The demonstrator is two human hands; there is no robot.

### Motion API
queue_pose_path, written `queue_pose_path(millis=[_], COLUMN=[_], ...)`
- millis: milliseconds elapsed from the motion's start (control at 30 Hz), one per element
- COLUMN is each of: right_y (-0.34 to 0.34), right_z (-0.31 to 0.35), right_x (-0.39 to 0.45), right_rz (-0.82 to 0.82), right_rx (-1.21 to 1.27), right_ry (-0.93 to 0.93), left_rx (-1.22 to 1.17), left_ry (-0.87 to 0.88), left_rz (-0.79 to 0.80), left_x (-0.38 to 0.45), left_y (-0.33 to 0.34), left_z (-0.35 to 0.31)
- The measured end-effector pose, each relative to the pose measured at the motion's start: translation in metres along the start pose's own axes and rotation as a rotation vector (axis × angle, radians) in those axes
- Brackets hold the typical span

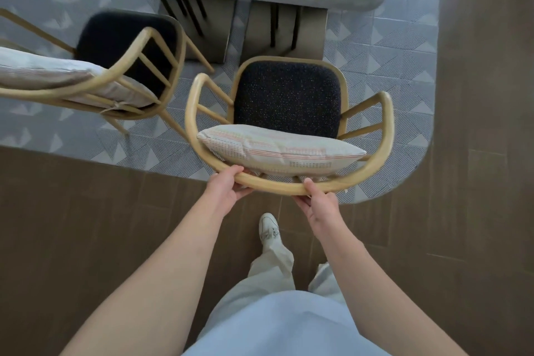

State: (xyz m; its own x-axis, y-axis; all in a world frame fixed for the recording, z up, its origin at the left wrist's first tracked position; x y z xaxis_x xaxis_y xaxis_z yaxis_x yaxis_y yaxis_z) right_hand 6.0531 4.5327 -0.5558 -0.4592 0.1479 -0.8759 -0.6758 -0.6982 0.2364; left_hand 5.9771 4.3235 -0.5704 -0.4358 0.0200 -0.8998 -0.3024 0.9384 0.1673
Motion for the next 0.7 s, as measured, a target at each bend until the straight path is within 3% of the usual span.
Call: queue_pose_path(millis=[333, 533, 700], right_y=[0.005, -0.004, -0.016], right_z=[0.000, 0.013, 0.013], right_x=[0.002, -0.001, -0.005], right_rz=[-0.013, -0.090, -0.061], right_rx=[-0.189, -0.087, -0.126], right_ry=[-0.015, -0.082, -0.072], left_rx=[0.070, 0.085, 0.143], left_ry=[0.064, 0.134, 0.182], left_rz=[-0.031, -0.112, -0.153], left_x=[-0.002, -0.016, -0.031], left_y=[-0.021, -0.033, -0.038], left_z=[-0.013, -0.011, -0.011])
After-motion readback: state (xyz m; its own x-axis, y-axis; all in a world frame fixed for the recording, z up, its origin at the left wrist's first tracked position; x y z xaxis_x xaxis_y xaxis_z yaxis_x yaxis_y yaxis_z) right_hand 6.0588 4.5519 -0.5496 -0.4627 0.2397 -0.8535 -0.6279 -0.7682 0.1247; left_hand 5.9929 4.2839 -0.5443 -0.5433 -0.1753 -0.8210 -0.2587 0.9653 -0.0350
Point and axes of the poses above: each hand's wrist, its own x-axis towards the middle knuckle, its own y-axis out of the palm, z = x × y, the point moved 6 cm from there along x, towards the middle knuckle, and after that the axes turned 7 degrees about z, right-handed, at the moved point
